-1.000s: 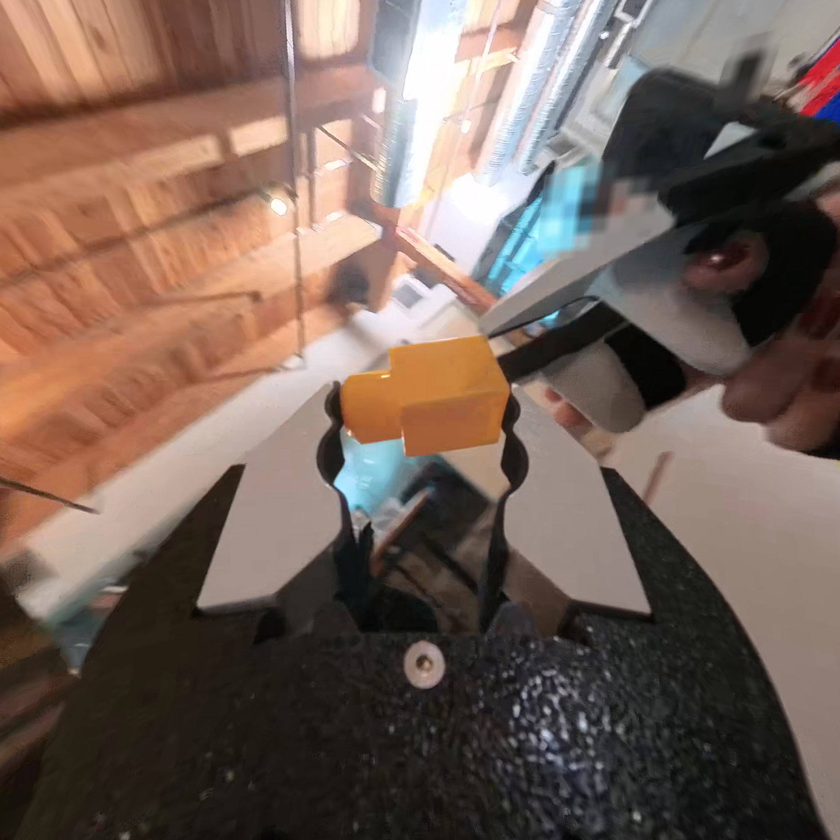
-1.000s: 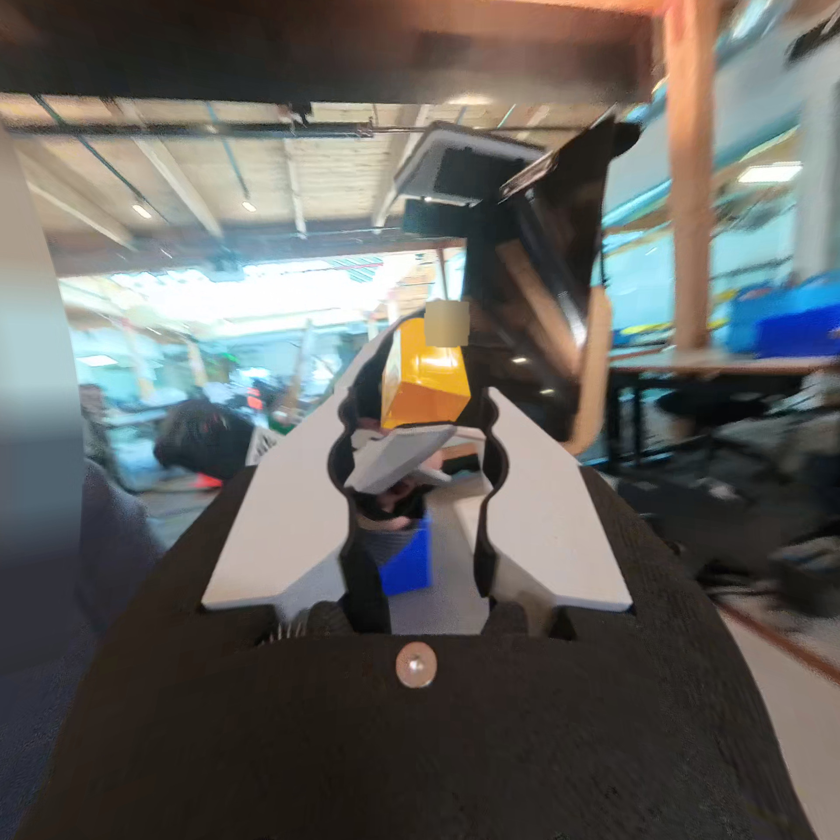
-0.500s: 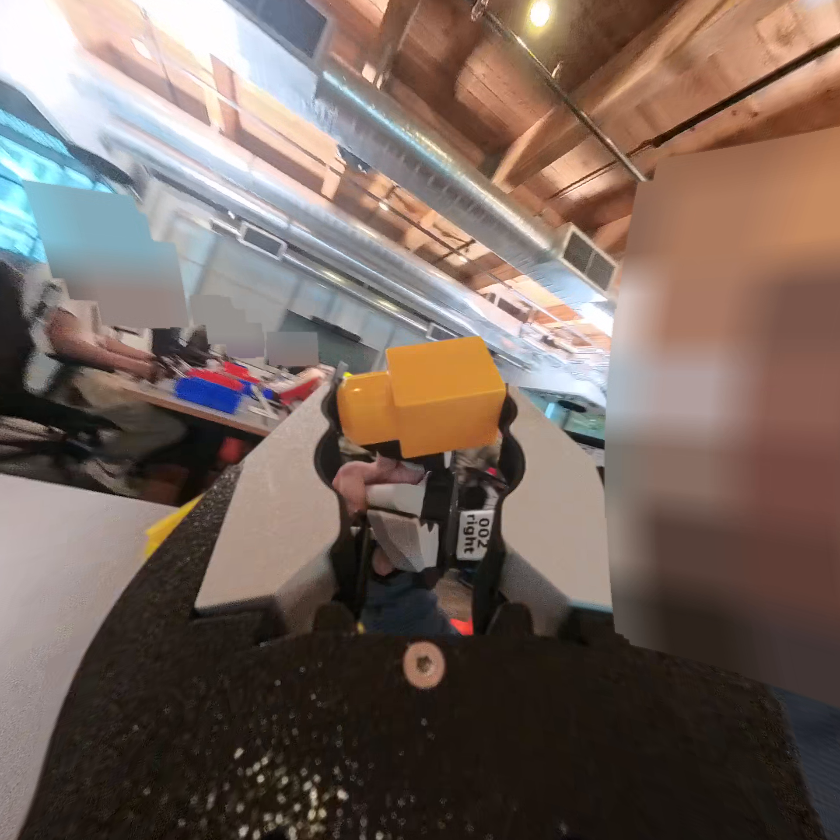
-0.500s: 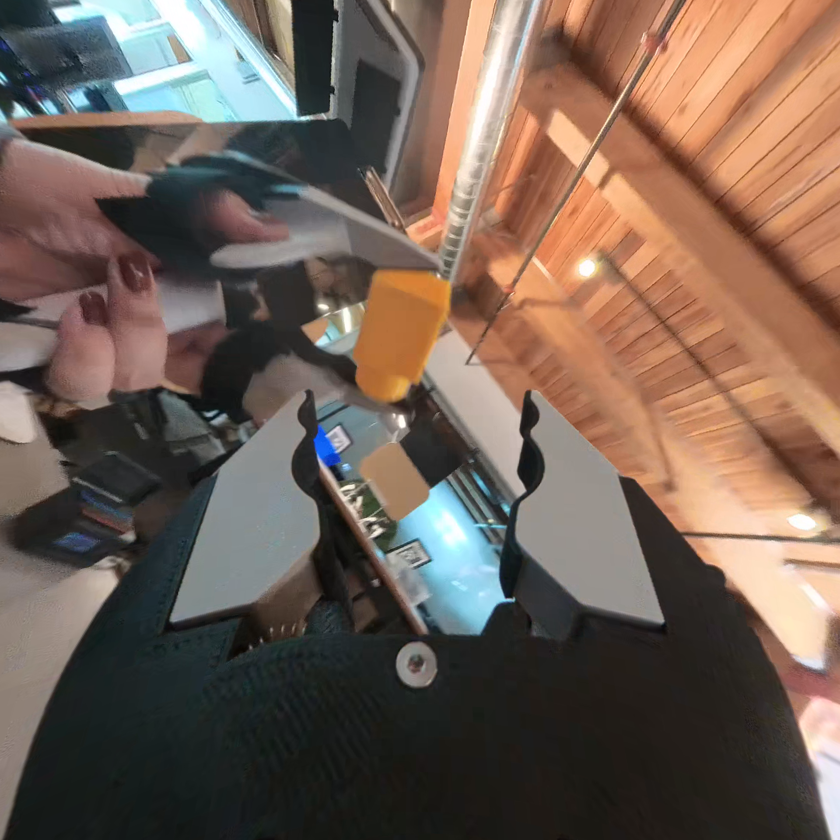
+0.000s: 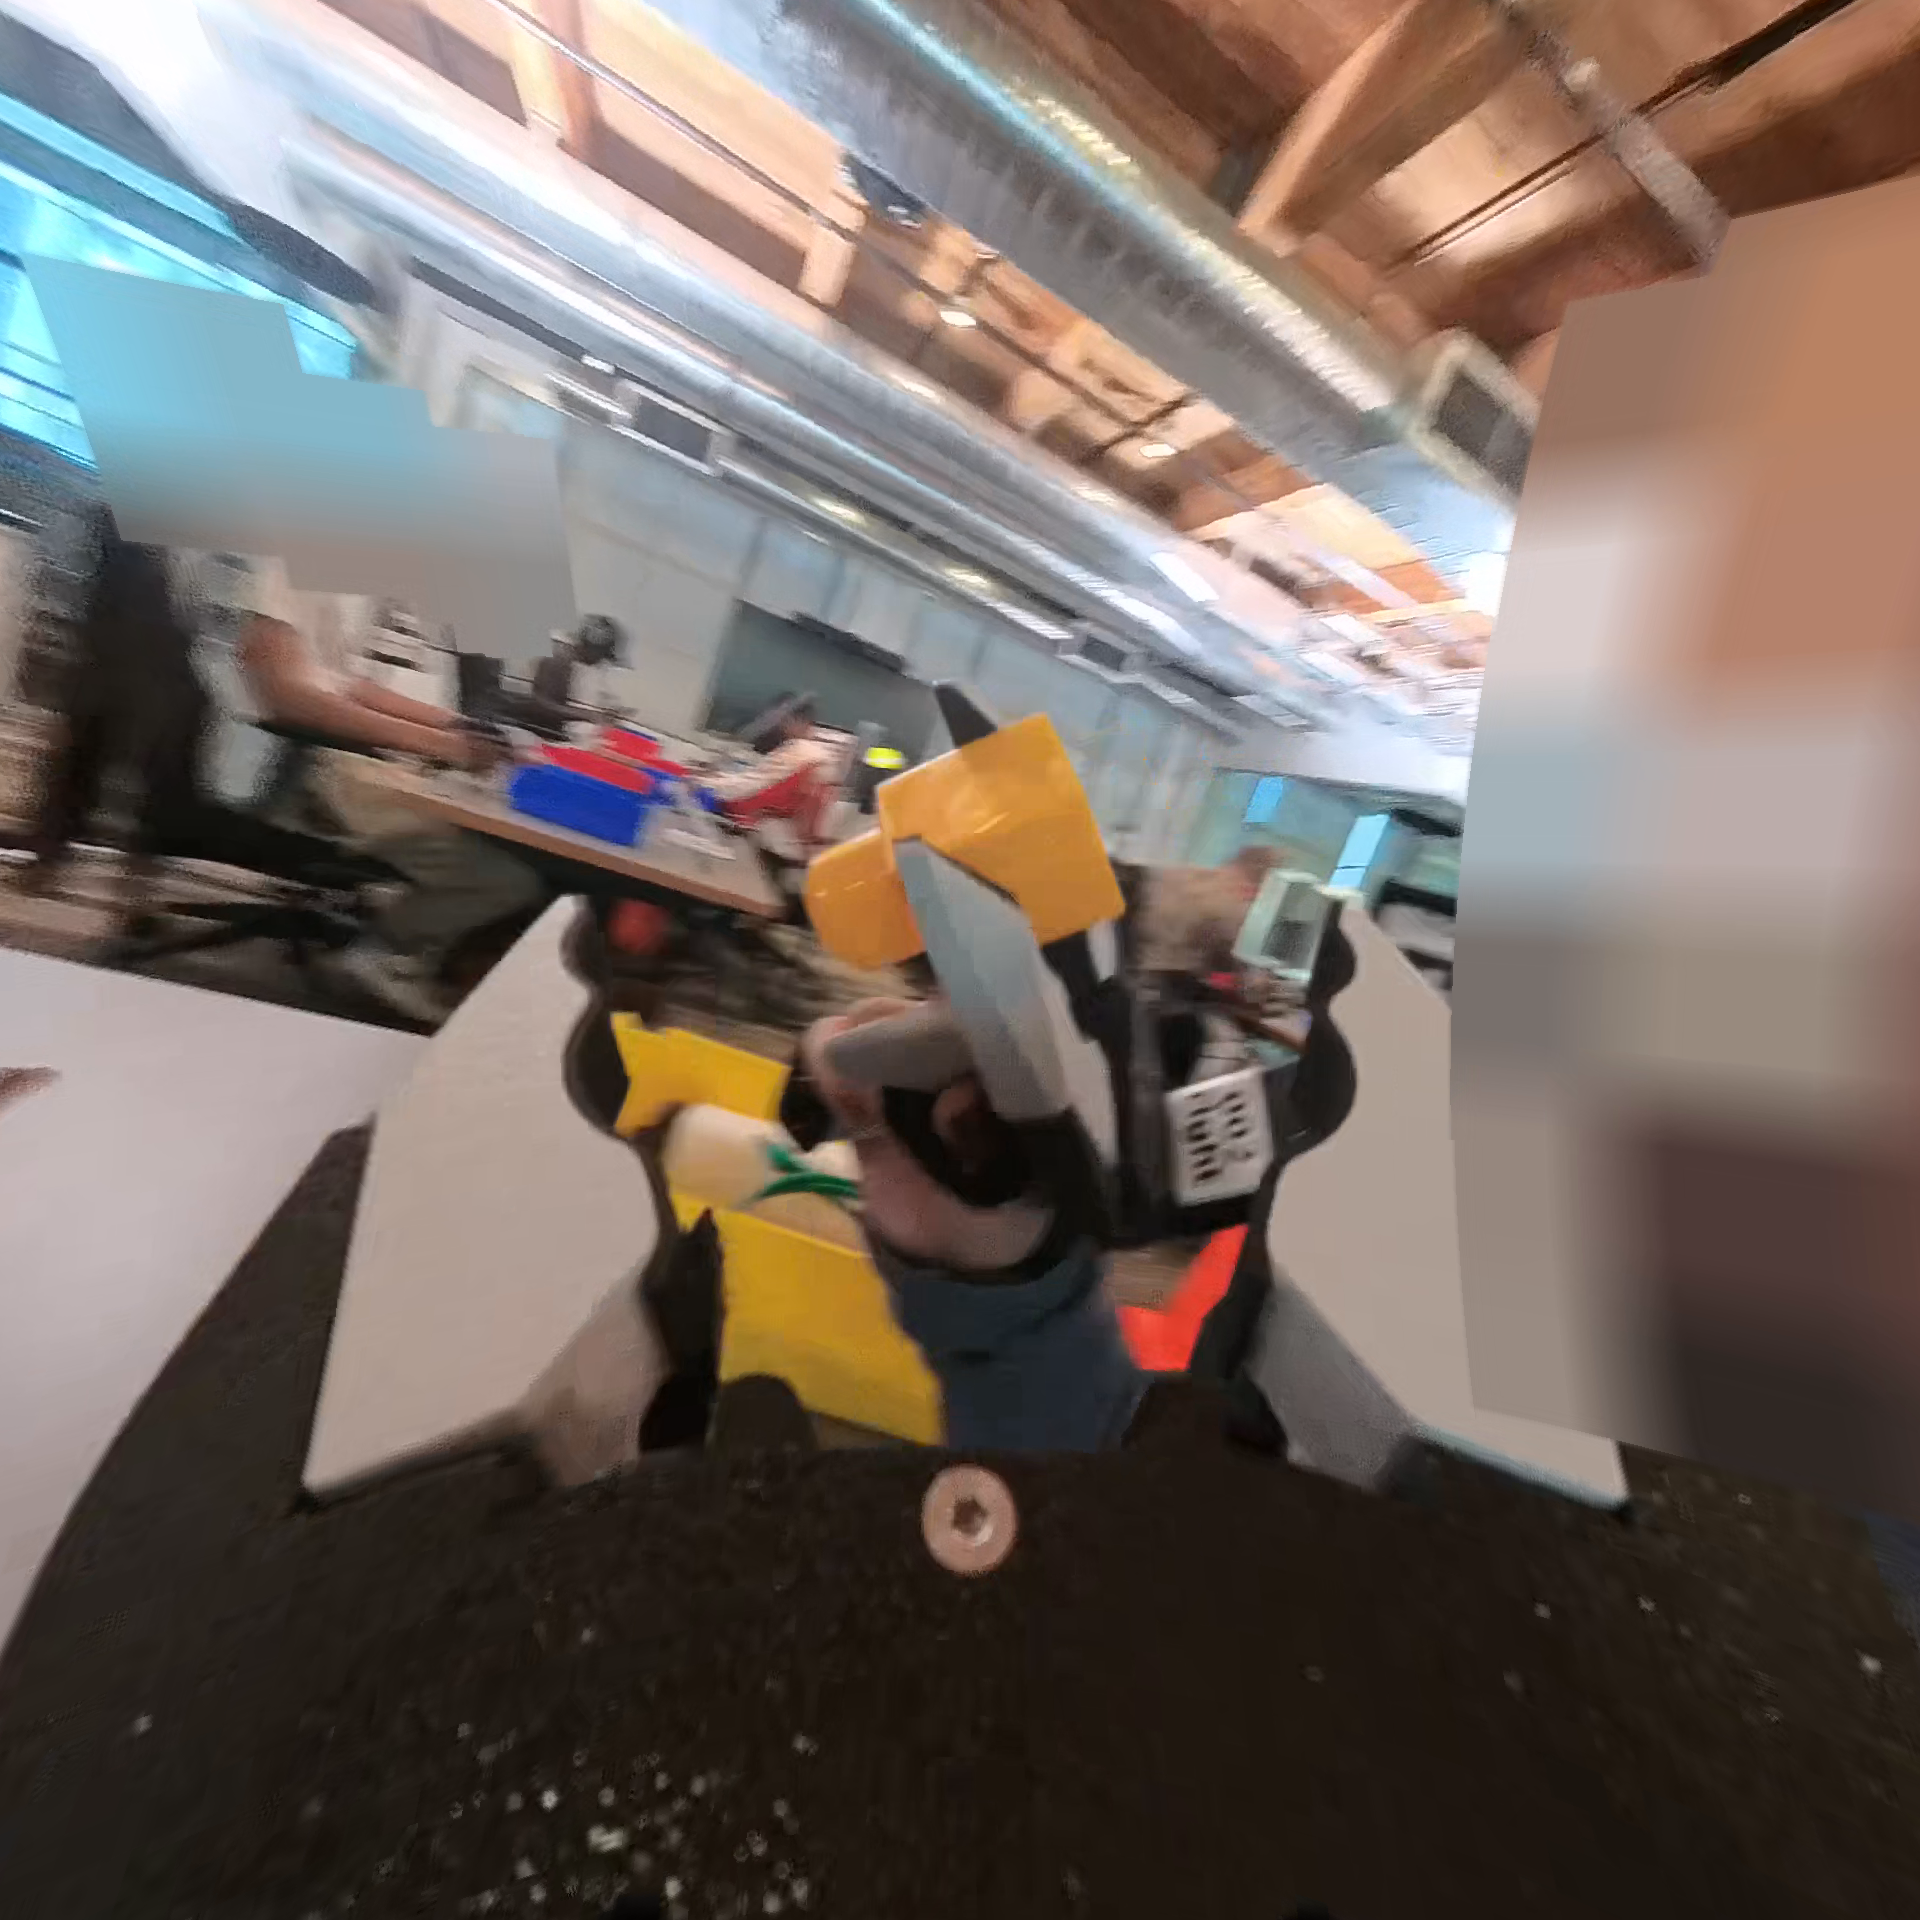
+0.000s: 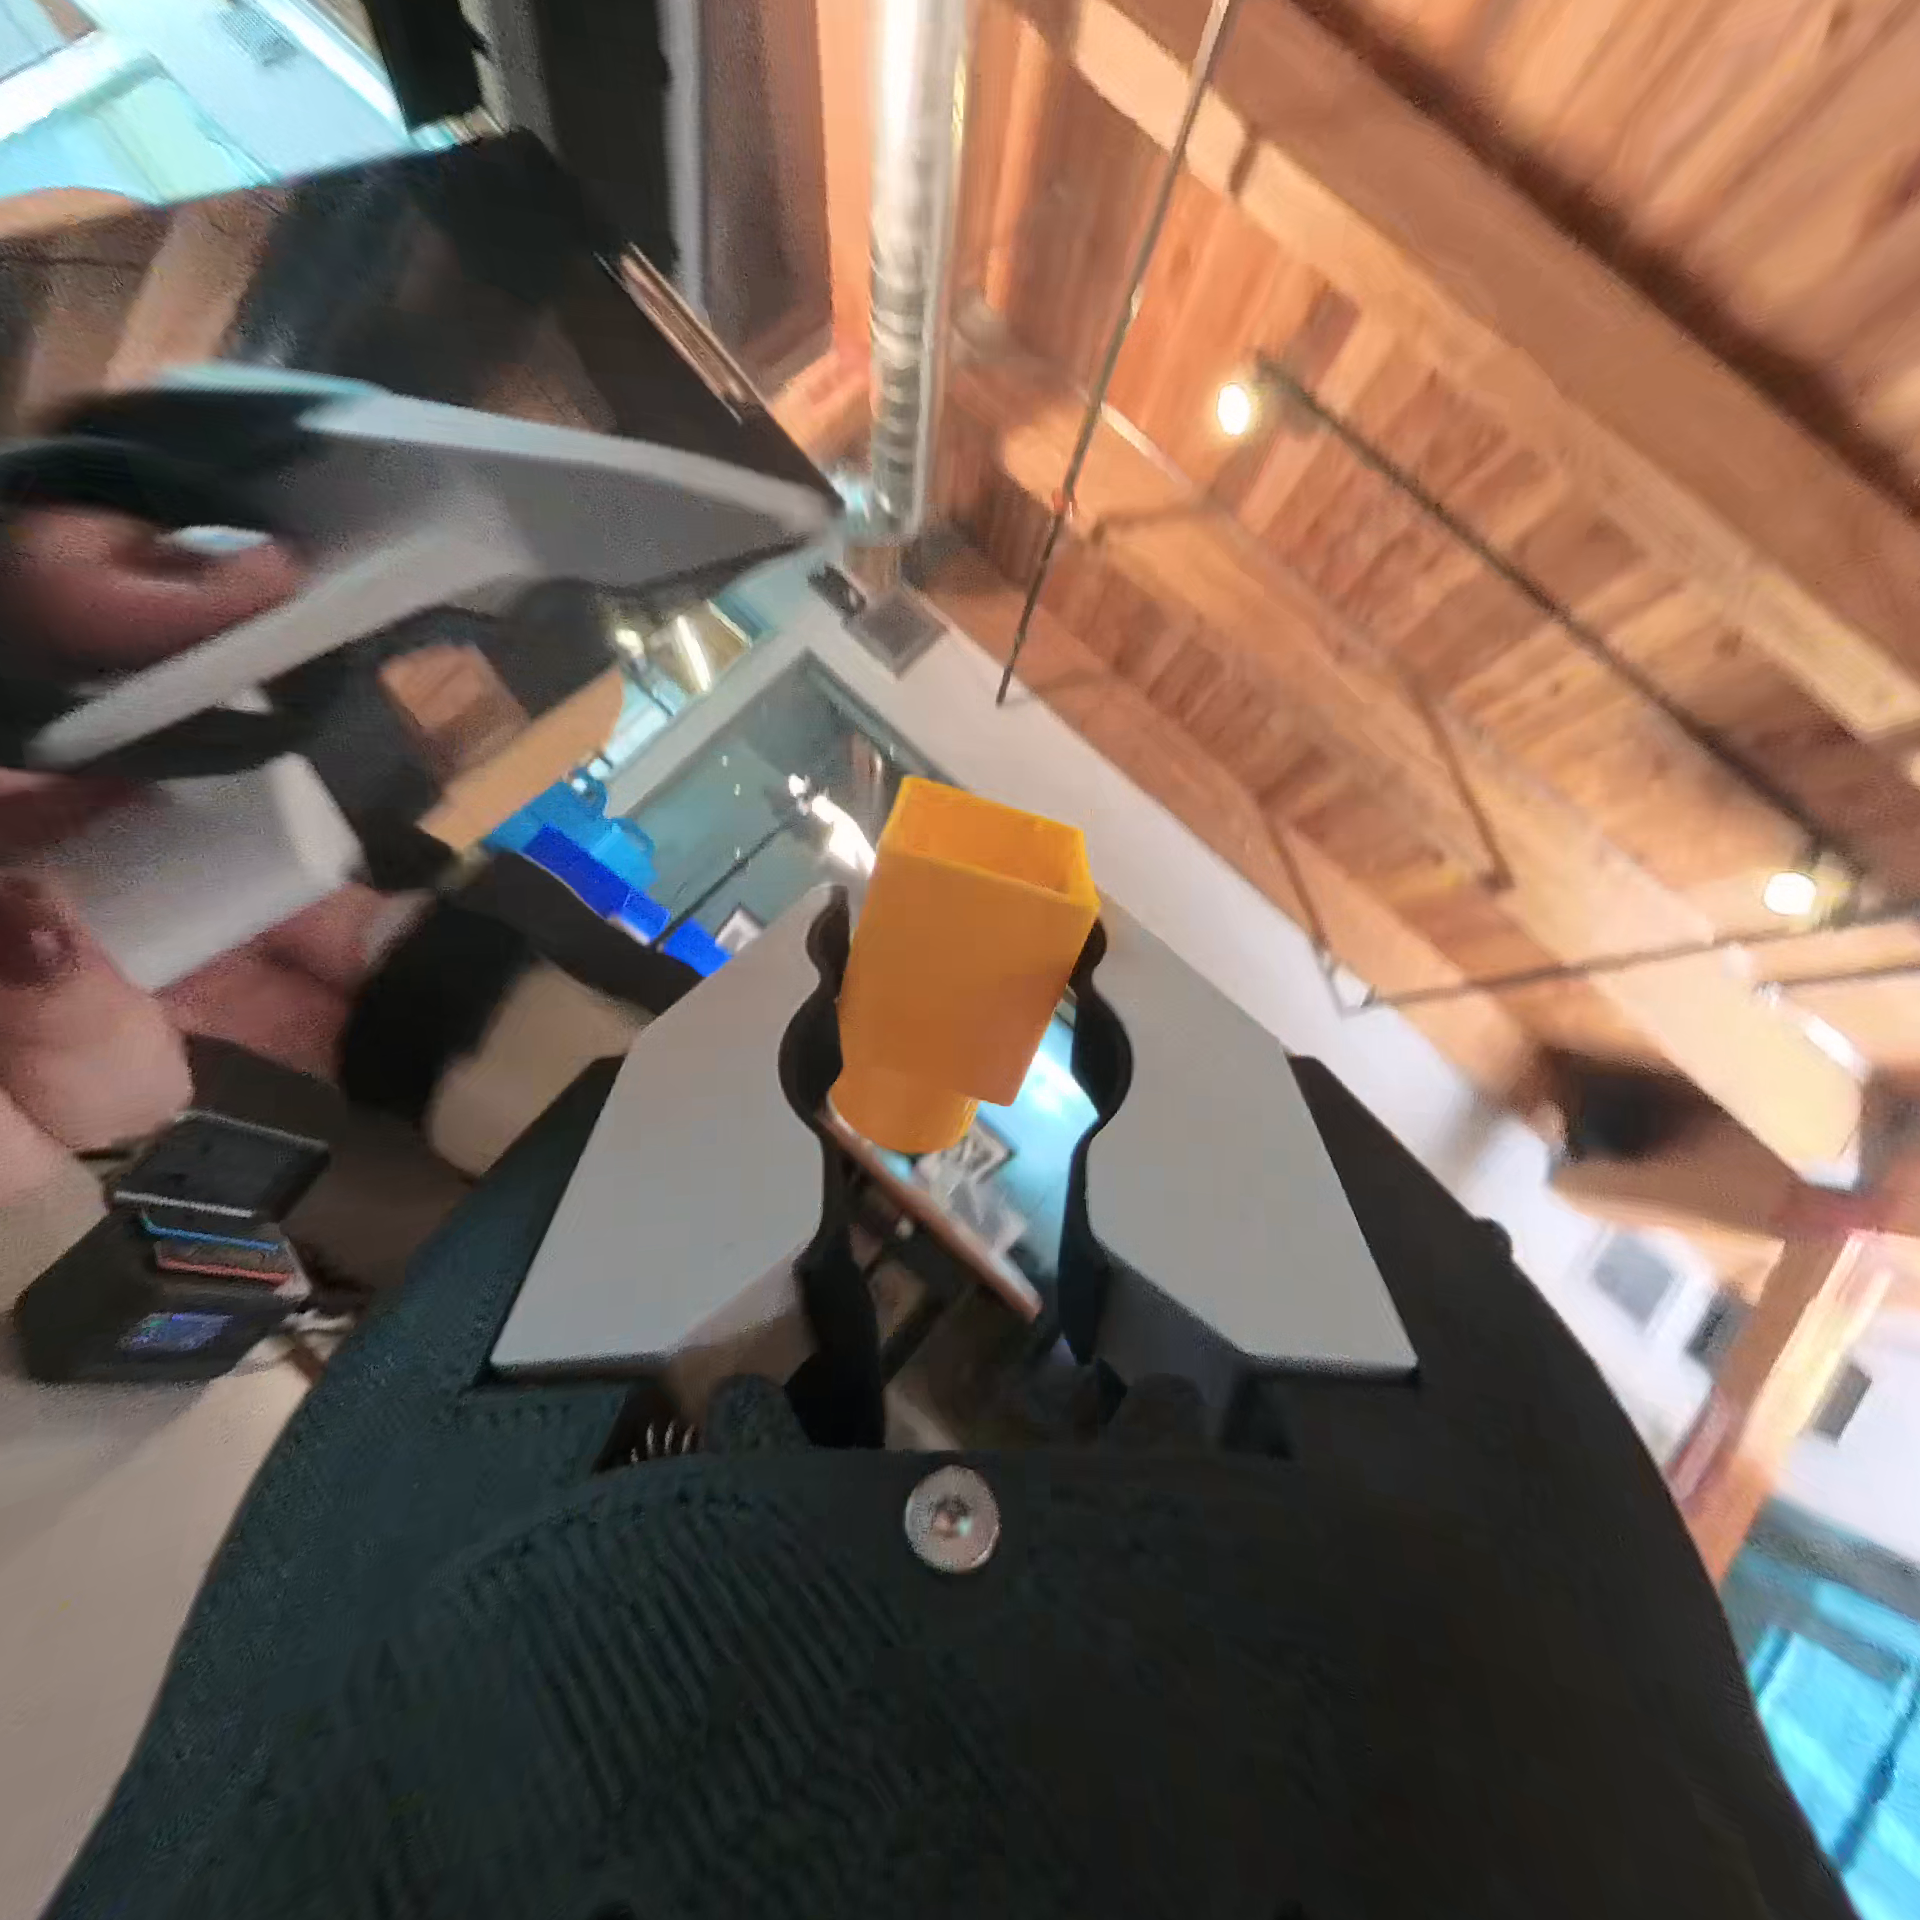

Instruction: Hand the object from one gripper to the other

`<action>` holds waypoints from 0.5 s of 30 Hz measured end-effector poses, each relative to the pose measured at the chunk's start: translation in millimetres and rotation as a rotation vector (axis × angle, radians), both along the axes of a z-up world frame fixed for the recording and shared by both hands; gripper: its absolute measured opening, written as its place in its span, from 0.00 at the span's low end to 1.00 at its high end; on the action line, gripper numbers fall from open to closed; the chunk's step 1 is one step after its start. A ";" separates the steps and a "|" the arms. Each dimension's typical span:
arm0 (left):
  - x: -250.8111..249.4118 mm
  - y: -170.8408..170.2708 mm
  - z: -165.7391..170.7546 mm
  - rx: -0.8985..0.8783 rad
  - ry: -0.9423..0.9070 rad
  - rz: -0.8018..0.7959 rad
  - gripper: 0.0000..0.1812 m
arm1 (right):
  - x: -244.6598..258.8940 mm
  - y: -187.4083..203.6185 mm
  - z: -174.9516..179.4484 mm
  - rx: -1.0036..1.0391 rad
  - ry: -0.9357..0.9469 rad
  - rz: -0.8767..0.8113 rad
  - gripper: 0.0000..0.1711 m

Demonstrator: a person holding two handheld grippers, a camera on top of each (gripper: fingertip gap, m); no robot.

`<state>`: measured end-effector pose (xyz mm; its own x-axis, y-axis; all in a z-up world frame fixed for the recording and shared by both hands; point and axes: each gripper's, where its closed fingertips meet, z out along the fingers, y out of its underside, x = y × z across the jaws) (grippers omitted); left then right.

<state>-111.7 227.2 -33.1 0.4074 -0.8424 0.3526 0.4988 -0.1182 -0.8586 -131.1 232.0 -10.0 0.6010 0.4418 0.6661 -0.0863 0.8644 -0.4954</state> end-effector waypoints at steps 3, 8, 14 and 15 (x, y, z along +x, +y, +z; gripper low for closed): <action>-26.3 11.7 -1.7 0.053 0.124 0.281 0.70 | 16.4 41.3 -10.7 -0.225 -0.126 -0.053 0.23; -61.1 1.4 13.8 0.148 0.123 0.489 0.57 | 82.4 108.9 -75.7 -0.656 -0.415 -0.242 0.23; -83.0 1.8 12.4 0.142 0.124 0.584 0.54 | 197.3 140.4 -187.1 -1.196 -0.698 -0.611 0.24; -85.0 2.6 11.5 0.139 0.130 0.598 0.53 | 209.6 138.8 -200.9 -1.286 -0.711 -0.625 0.23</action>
<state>-196.7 229.8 -21.6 0.8545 -0.4903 0.1716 0.3343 0.2662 -0.9041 78.5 370.8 -210.9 0.6387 0.7196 0.2725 0.6611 -0.3320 -0.6729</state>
